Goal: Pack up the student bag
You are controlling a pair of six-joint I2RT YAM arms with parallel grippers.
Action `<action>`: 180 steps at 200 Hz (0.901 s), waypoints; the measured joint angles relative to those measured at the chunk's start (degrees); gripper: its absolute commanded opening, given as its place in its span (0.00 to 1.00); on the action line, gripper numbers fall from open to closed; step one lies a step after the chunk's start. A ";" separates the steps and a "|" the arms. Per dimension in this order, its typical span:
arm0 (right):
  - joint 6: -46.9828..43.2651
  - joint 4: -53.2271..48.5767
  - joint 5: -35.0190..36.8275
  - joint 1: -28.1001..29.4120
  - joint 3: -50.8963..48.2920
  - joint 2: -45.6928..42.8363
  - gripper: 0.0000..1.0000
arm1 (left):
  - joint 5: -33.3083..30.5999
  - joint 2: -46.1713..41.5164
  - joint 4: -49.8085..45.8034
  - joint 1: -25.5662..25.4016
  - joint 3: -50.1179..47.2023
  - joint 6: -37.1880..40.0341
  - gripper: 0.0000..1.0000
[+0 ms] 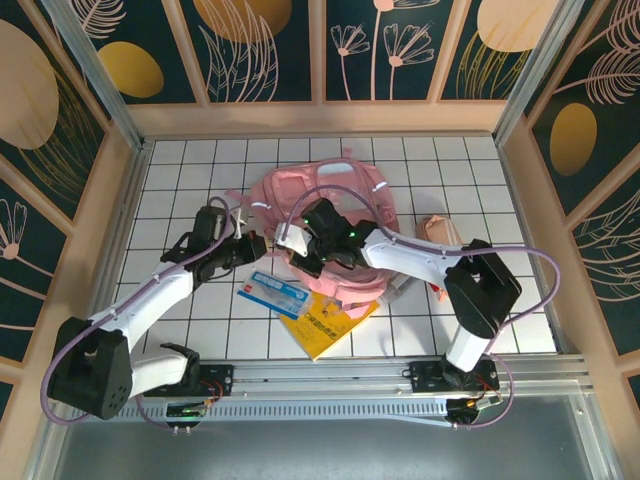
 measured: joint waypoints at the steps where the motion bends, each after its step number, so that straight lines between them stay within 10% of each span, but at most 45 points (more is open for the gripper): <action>1: -0.07 0.02 -0.11 -0.07 -0.07 -0.15 0.00 | 0.33 0.26 -0.02 0.42 0.20 0.11 0.00; 24: -1.95 0.90 -0.94 -1.03 -0.48 -2.19 0.01 | 2.16 8.74 -1.01 7.06 5.14 4.92 0.05; 40: -1.25 2.51 0.33 -1.49 -0.48 -2.10 0.39 | 3.04 15.06 -2.25 7.54 9.16 8.04 0.54; 57: 0.74 2.43 1.14 -2.12 -0.46 -2.62 0.73 | 1.46 19.19 -1.70 9.33 11.32 8.85 0.63; 112: 40.57 -1.73 11.45 -15.15 -1.49 -12.94 0.67 | 0.48 6.88 -0.85 8.98 8.44 15.63 0.71; 142: 61.42 -7.58 7.91 -31.04 -8.07 -15.21 0.66 | 1.07 -2.01 3.26 -3.48 6.14 25.05 0.70; 180: 70.97 -14.71 4.46 -35.34 -12.17 -12.17 0.71 | -1.46 5.42 5.38 -15.52 11.54 35.67 0.69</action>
